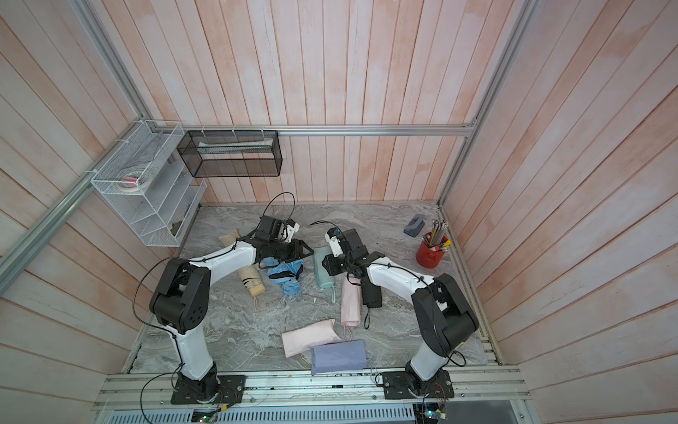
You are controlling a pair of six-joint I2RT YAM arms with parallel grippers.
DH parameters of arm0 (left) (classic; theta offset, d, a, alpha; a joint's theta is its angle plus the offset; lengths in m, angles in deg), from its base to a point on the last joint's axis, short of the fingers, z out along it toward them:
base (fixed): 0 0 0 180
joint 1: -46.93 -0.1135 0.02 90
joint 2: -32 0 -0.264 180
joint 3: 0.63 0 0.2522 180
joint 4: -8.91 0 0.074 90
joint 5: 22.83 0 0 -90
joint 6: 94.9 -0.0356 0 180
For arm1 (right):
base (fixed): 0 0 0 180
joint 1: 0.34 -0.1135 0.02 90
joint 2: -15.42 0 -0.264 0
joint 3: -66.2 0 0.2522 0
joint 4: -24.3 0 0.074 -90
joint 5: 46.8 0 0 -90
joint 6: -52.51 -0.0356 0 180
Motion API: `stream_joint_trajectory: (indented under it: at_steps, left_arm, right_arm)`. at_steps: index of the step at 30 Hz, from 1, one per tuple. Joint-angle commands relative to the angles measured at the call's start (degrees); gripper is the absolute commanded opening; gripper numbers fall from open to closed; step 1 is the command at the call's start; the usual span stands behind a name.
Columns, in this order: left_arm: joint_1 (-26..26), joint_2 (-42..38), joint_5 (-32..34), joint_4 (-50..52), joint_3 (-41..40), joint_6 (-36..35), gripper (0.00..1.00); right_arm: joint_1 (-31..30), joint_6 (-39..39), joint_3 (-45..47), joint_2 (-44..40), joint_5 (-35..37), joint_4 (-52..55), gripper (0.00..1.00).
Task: Take umbrellas out of sleeves
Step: Move the umbrella to the center of the board, then take out the umbrella from the umbrella sleeve.
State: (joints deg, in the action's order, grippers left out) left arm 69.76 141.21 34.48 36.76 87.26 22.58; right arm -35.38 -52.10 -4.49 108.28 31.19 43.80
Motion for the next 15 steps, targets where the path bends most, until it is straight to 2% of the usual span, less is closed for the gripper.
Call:
stream_joint_trajectory:
  at_steps: [1, 6, 15]
  left_arm:
    - [0.1, 1.4, -0.8, -0.5, 1.7, 0.2, 0.55]
    - [0.1, 1.9, -1.4, -0.6, 2.3, 0.8, 0.55]
    - [0.7, 2.7, -2.8, 0.1, 2.8, 0.8, 0.55]
  right_arm:
    - [-2.6, -3.0, 4.8, -1.9, 1.3, 2.3, 0.39]
    - [-6.2, -5.3, 8.5, -3.5, 4.1, 1.6, 0.39]
    - [-6.2, -8.3, 9.2, -1.9, 7.4, 2.2, 0.38]
